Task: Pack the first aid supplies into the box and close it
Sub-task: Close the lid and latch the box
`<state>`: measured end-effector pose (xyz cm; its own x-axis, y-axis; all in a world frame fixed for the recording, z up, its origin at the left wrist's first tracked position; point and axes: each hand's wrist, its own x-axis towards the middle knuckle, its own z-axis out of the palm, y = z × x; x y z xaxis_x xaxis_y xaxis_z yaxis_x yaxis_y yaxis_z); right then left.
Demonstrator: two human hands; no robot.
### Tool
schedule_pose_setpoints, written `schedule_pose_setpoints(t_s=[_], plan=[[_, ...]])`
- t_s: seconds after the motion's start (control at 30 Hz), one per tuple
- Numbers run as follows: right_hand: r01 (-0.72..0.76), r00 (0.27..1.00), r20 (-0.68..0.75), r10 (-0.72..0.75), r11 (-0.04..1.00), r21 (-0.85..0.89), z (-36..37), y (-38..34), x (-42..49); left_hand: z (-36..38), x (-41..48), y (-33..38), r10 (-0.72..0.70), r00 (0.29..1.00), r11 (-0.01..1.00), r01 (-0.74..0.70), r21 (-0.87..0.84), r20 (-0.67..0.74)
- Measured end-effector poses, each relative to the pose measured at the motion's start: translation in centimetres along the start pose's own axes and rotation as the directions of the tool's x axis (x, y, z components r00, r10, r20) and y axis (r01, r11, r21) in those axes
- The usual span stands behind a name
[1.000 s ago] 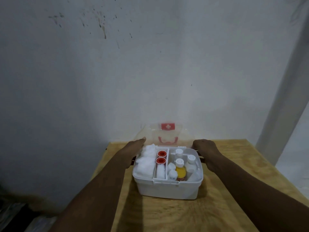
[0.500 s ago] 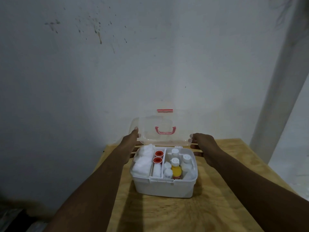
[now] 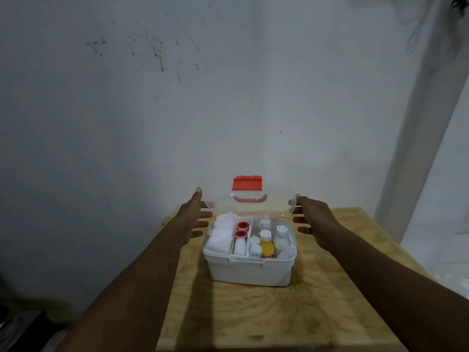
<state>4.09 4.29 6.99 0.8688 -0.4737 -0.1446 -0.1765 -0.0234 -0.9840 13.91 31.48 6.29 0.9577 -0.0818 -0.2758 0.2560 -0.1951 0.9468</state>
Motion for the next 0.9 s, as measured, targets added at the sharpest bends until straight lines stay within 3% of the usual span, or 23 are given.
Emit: schedule_pose_setpoints(t_s=[0.27,0.33,0.47,0.53,0.67,0.83,0.9], plan=[[0.147,0.988,0.062,-0.138,0.971,-0.187,0.1,1.7,-1.7,-0.4,-1.7,-1.9,-0.001,1.0,0.996,0.0,0.088,0.004],[0.244,0.969,0.054,-0.239,0.912,-0.331,0.6,2.2,-2.7,0.0,-2.1,-2.0,0.002,1.0,0.995,-0.002,0.1,0.003],[0.442,0.88,0.124,-0.458,0.696,-0.566,2.6,4.3,-4.4,1.9,-3.0,-1.7,0.04,0.999,0.982,-0.039,0.183,-0.002],[0.471,0.864,0.172,-0.473,0.637,-0.61,3.1,5.5,-4.4,3.2,-3.6,-1.9,0.098,0.995,0.967,-0.09,0.24,-0.023],[0.473,0.874,0.23,-0.429,0.637,-0.608,1.6,5.2,-3.4,5.4,-4.2,-2.9,0.272,0.95,0.906,-0.199,0.374,-0.154],[0.483,0.872,0.264,-0.411,0.638,-0.6,-0.1,3.4,-1.6,7.7,-4.6,-3.2,0.468,0.882,0.772,-0.376,0.512,-0.057],[0.456,0.881,0.246,-0.405,0.585,-0.671,0.0,2.7,-1.2,8.7,-4.6,-3.0,0.485,0.874,0.744,-0.399,0.536,-0.022]])
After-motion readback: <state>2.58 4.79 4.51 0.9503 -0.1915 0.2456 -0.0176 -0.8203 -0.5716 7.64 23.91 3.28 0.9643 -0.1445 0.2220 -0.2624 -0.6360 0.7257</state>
